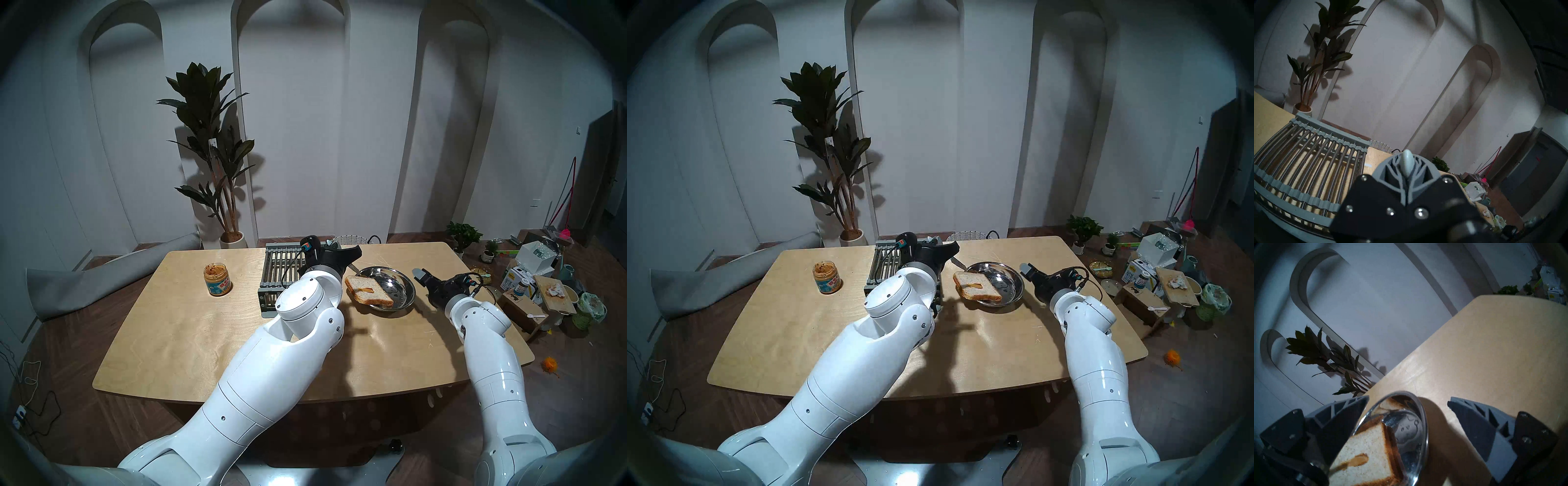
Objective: Spread peanut butter over the slice of bread with the knife
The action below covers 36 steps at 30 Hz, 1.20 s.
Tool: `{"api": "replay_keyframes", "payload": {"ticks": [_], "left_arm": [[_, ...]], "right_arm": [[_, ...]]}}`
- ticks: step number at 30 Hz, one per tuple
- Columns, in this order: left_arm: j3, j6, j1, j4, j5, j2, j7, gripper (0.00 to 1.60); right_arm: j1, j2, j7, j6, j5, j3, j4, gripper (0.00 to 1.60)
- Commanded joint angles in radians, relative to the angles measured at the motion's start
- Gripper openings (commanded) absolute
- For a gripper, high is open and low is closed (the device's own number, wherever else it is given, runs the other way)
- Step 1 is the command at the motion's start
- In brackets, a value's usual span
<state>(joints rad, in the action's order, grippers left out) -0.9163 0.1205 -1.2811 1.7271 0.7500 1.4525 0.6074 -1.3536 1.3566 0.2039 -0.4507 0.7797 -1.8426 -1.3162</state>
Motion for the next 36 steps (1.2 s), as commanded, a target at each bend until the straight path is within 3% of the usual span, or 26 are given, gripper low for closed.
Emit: {"api": "replay_keyframes", "payload": {"ticks": [1, 10, 12, 17, 27, 33, 36], "left_arm": [[0.016, -0.007, 0.044, 0.039, -0.086, -0.042, 0.003, 0.0], [0.009, -0.034, 0.031, 0.164, -0.19, -0.129, 0.017, 0.0], [0.025, -0.039, 0.015, 0.198, -0.286, -0.181, 0.048, 0.0], [0.042, -0.092, -0.048, 0.232, -0.412, -0.229, 0.114, 0.0], [0.059, -0.224, -0.102, 0.135, -0.595, -0.3, 0.197, 0.0], [0.073, -0.284, -0.08, 0.045, -0.687, -0.321, 0.21, 0.0], [0.072, -0.349, -0.058, -0.027, -0.711, -0.314, 0.214, 0.0]], "right_arm": [[0.007, -0.033, 0.002, 0.029, 0.001, -0.045, -0.119, 1.6], [-0.013, -0.037, -0.012, 0.045, -0.004, -0.082, -0.175, 1.6], [-0.009, -0.037, -0.019, 0.059, -0.018, -0.075, -0.179, 1.6], [-0.007, -0.021, -0.041, 0.091, -0.058, -0.042, -0.197, 1.6], [0.025, 0.0, -0.062, 0.134, -0.107, 0.027, -0.234, 1.6], [0.031, 0.012, -0.08, 0.158, -0.14, 0.065, -0.257, 1.6], [0.026, 0.016, -0.093, 0.179, -0.162, 0.08, -0.262, 1.6]]}}
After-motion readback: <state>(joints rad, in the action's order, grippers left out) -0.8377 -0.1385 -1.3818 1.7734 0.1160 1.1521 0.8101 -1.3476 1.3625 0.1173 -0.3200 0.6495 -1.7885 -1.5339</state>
